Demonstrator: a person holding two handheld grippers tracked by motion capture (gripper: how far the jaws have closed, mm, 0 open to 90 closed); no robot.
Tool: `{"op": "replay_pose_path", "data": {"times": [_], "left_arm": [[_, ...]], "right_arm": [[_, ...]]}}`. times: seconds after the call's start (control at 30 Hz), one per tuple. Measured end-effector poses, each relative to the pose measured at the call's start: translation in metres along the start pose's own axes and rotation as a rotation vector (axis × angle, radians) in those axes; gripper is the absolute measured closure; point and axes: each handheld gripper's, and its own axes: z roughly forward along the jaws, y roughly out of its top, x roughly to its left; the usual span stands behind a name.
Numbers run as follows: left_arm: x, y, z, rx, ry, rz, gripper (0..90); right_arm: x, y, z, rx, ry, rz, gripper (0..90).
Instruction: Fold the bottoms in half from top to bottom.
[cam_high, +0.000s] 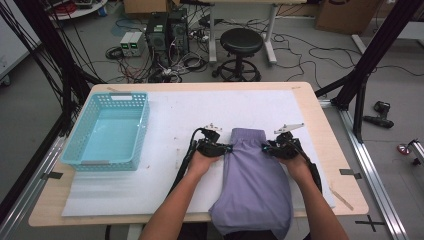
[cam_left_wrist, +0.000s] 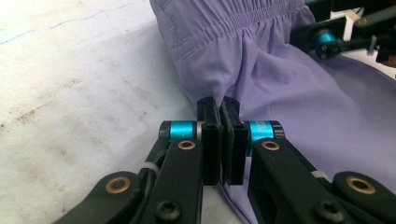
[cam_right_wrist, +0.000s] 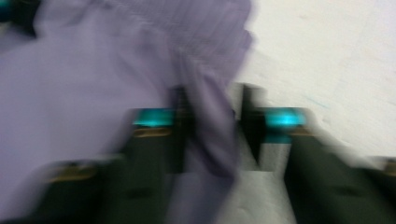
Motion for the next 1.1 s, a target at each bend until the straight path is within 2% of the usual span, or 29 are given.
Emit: {"op": "replay_pose_path", "data": {"times": [0.03, 0.07, 0.1, 0.17, 0.27, 0.4, 0.57, 0.7, 0.8, 0.93, 1.1], "left_arm": [[0.000, 0.000, 0.000, -0.001, -0.002, -0.001, 87.9], [0.001, 0.000, 0.000, -0.001, -0.005, 0.000, 88.0], [0.001, 0.000, -0.001, -0.001, -0.007, 0.006, 88.1], [0.002, 0.001, -0.003, -0.010, -0.011, 0.016, 88.2], [0.004, 0.003, -0.008, -0.036, -0.012, 0.026, 88.3], [0.010, 0.009, -0.016, -0.071, -0.018, 0.049, 88.4], [0.018, 0.027, -0.030, -0.121, -0.011, 0.064, 88.3], [0.021, 0.034, -0.040, -0.181, -0.039, 0.076, 88.3], [0.018, 0.034, -0.043, -0.198, -0.063, 0.099, 88.3], [0.010, 0.031, -0.046, -0.199, -0.080, 0.129, 88.2], [0.001, 0.026, -0.055, -0.235, -0.112, 0.137, 88.2]], "right_arm": [[0.004, 0.001, 0.001, 0.004, -0.016, -0.024, 84.0], [0.007, 0.002, 0.002, 0.003, -0.010, -0.041, 86.2], [0.007, 0.002, 0.002, 0.003, -0.012, -0.043, 87.6], [0.001, 0.002, 0.002, 0.004, 0.035, 0.000, 89.0], [-0.004, 0.004, 0.000, 0.002, 0.066, 0.011, 89.5], [-0.006, 0.011, -0.001, -0.026, 0.069, -0.008, 89.6], [-0.009, 0.028, -0.005, -0.082, 0.068, -0.005, 89.6], [-0.010, 0.039, -0.010, -0.135, 0.067, -0.008, 89.5], [-0.012, 0.039, -0.016, -0.177, 0.073, 0.005, 89.5], [-0.010, 0.037, -0.026, -0.186, 0.081, -0.006, 89.4], [-0.003, 0.034, -0.039, -0.212, 0.099, -0.022, 89.4]]}}
